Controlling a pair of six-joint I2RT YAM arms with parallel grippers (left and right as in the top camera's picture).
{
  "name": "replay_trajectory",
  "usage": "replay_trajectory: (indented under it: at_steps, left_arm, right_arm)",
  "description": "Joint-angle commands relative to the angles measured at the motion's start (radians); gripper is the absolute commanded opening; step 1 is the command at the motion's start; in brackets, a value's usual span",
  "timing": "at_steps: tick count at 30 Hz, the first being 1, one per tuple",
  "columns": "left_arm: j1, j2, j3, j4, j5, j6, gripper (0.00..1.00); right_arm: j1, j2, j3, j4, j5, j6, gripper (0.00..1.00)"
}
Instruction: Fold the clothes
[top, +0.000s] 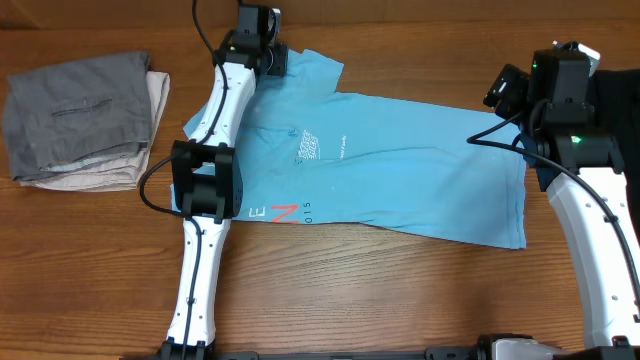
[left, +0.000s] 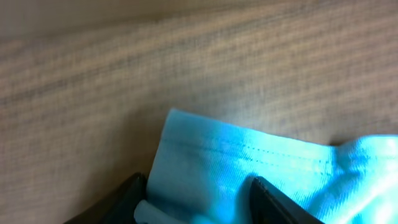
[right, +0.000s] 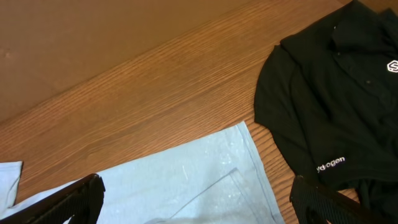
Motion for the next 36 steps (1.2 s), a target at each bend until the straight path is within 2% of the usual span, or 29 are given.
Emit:
replay_trajectory:
  at_steps: [1, 4, 8, 12, 16, 22, 32, 34, 36]
  left_arm:
    - [0.005, 0.026, -0.020, -0.124, 0.008, -0.005, 0.56]
    - [0.005, 0.014, 0.010, -0.191, 0.008, -0.006, 0.57]
    - [0.005, -0.010, 0.072, -0.202, 0.008, -0.006, 0.61]
    - [0.004, -0.016, 0.147, -0.179, 0.008, -0.006, 0.65]
    - [0.004, -0.014, 0.142, -0.066, 0.008, -0.007, 0.67]
    - [0.003, -0.014, 0.130, -0.045, 0.008, -0.032, 0.59]
    - [0.002, -0.014, 0.106, -0.137, 0.020, -0.037, 0.48]
    - [0.002, -0.014, 0.093, -0.154, 0.032, -0.037, 0.41]
    - [0.000, -0.014, 0.093, -0.191, 0.045, -0.038, 0.30]
  right_arm:
    - [-0.002, 0.000, 0.004, 0.005, 0.006, 0.008, 1.00]
    - [-0.002, 0.000, 0.004, 0.005, 0.006, 0.008, 1.00]
    - [-0.002, -0.001, 0.004, 0.005, 0.006, 0.008, 1.00]
    - [-0.002, 0.000, 0.004, 0.005, 0.006, 0.008, 1.00]
    - [-0.002, -0.001, 0.004, 0.005, 0.006, 0.008, 1.00]
    - [-0.002, 0.000, 0.004, 0.005, 0.006, 0.008, 1.00]
    - [-0.002, -0.001, 0.004, 0.005, 0.006, 0.008, 1.00]
    - [-0.002, 0.000, 0.004, 0.005, 0.006, 0.008, 1.00]
    - [-0.002, 0.000, 0.004, 0.005, 0.006, 0.008, 1.00]
